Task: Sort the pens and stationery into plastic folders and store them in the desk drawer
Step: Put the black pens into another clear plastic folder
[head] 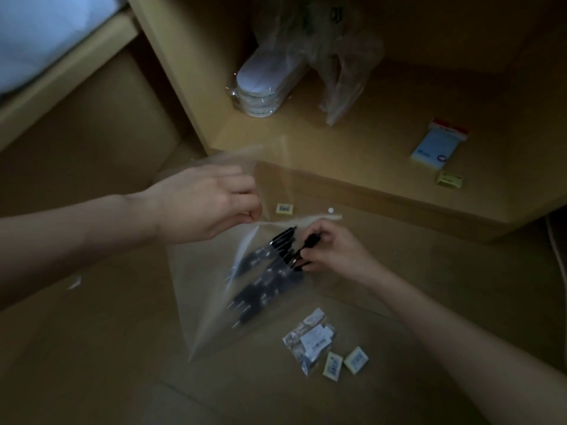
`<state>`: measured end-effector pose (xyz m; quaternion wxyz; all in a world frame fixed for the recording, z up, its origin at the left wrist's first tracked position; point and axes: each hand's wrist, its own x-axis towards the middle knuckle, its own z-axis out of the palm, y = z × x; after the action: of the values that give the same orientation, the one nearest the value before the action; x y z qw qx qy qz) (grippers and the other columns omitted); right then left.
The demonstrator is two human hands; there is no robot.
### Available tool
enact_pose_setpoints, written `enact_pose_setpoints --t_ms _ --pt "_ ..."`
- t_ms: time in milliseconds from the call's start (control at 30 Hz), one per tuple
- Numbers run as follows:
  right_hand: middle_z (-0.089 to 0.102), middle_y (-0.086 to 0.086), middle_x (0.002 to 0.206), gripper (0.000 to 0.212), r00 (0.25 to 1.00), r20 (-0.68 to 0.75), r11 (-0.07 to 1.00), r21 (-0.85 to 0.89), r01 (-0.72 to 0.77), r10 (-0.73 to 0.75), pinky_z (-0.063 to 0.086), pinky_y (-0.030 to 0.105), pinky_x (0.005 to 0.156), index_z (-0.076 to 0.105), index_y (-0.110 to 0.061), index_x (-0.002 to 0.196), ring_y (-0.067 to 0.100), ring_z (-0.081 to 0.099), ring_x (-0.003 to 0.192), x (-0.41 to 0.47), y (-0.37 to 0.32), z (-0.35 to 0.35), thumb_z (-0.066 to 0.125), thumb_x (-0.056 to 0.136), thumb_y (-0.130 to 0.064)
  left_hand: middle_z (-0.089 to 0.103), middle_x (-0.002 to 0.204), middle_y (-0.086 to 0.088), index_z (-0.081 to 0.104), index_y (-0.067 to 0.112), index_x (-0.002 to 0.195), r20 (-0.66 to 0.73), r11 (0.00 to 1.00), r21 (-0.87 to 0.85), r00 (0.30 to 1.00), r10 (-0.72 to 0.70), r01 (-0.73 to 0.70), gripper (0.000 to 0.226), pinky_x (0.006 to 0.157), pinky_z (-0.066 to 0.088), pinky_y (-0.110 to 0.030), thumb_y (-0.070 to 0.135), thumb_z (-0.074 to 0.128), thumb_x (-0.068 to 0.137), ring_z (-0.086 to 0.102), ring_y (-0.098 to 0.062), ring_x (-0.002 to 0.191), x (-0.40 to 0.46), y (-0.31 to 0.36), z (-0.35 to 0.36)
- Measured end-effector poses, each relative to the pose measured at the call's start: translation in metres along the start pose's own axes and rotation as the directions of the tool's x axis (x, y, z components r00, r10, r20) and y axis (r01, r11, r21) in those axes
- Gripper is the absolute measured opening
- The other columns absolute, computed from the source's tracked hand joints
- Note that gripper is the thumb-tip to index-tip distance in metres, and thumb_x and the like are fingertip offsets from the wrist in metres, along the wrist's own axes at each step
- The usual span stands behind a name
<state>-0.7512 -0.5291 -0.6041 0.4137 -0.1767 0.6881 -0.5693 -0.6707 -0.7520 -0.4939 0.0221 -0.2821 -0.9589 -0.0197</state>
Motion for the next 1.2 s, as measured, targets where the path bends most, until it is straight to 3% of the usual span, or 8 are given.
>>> enact_pose_setpoints --t_ms 133,233,500,700,800,967,1067,1200 --pt "0.064 -0.009 0.093 0.025 0.968 0.249 0.904 -0.422 0.067 0.044 0.054 0.033 0.086 0.061 -0.027 0.082 0.011 0.065 0.087 -0.007 0.0 -0.007 0.067 0.082 -0.003 0.061 0.088 0.0 0.066 0.017 0.09 -0.001 1.0 0.008 1.0 0.0 0.0 0.029 0.066 0.053 -0.039 0.031 0.042 0.093 0.059 -0.022 0.08 -0.001 0.002 0.003" --pt "0.058 -0.018 0.096 0.025 0.941 0.325 0.784 -0.607 0.133 0.092 0.045 0.028 0.097 0.06 -0.032 0.083 0.003 0.057 0.1 -0.006 0.004 -0.007 0.064 0.085 -0.007 0.062 0.089 0.002 0.067 0.019 0.088 -0.027 0.999 0.026 0.999 -0.025 0.025 0.028 0.064 0.054 -0.037 0.031 0.042 0.092 0.06 -0.02 0.08 -0.001 0.002 0.008" --pt "0.062 -0.012 0.104 0.016 0.907 0.413 0.757 -0.619 0.211 0.085 0.042 0.02 0.091 0.069 -0.016 0.101 0.0 0.053 0.097 0.001 0.0 0.005 0.06 0.09 -0.009 0.053 0.113 0.011 0.06 0.037 0.104 0.103 0.966 0.043 0.96 -0.26 0.257 0.03 0.089 0.041 -0.033 0.042 0.03 0.099 0.047 -0.011 0.107 -0.032 -0.028 0.047" --pt "0.068 0.001 0.11 0.022 0.868 0.49 0.775 -0.577 0.257 0.077 0.047 0.021 0.091 0.069 -0.013 0.103 0.006 0.059 0.098 0.003 0.003 0.028 0.062 0.086 -0.001 0.059 0.107 0.005 0.066 0.028 0.096 0.101 0.961 0.023 0.956 -0.277 0.276 0.031 0.084 0.048 -0.037 0.036 0.036 0.095 0.054 -0.017 0.101 -0.032 -0.02 0.052" --pt "0.066 0.003 0.111 0.026 0.849 0.521 0.726 -0.617 0.304 0.087 0.046 0.015 0.08 0.068 -0.013 0.107 0.005 0.057 0.092 0.003 0.01 0.036 0.061 0.086 0.001 0.062 0.102 0.003 0.068 0.025 0.091 0.082 0.964 0.001 0.961 -0.265 0.266 0.03 0.079 0.051 -0.038 0.033 0.04 0.093 0.057 -0.018 0.096 -0.029 -0.014 0.051" --pt "0.061 0.005 0.111 0.022 0.938 0.335 0.576 -0.786 0.225 0.09 0.048 0.031 0.081 0.063 -0.015 0.11 0.02 0.058 0.099 -0.001 0.014 0.028 0.064 0.088 -0.018 0.065 0.093 0.0 0.07 0.02 0.083 0.006 0.961 -0.037 0.961 -0.276 0.276 0.033 0.071 0.054 -0.04 0.031 0.04 0.09 0.061 -0.021 0.087 -0.032 -0.01 0.049" --pt "0.066 0.009 0.106 0.016 0.956 0.249 0.554 -0.823 0.124 0.155 0.047 0.028 0.076 0.064 -0.012 0.105 0.022 0.061 0.094 -0.003 0.017 0.024 0.059 0.09 -0.013 0.065 0.09 -0.002 0.07 0.018 0.081 -0.024 0.968 -0.029 0.968 -0.251 0.25 0.033 0.068 0.055 -0.041 0.028 0.04 0.089 0.062 -0.023 0.084 -0.034 -0.006 0.046" --pt "0.067 0.006 0.105 0.017 0.944 0.275 0.645 -0.758 0.096 0.183 0.038 0.011 0.057 0.065 -0.012 0.104 0.013 0.056 0.081 -0.001 0.017 0.029 0.062 0.087 -0.01 0.06 0.091 0.008 0.065 0.024 0.087 -0.062 0.971 -0.106 0.974 -0.22 0.213 0.028 0.066 0.054 -0.032 0.035 0.04 0.092 0.056 -0.013 0.086 -0.035 0.001 0.038"
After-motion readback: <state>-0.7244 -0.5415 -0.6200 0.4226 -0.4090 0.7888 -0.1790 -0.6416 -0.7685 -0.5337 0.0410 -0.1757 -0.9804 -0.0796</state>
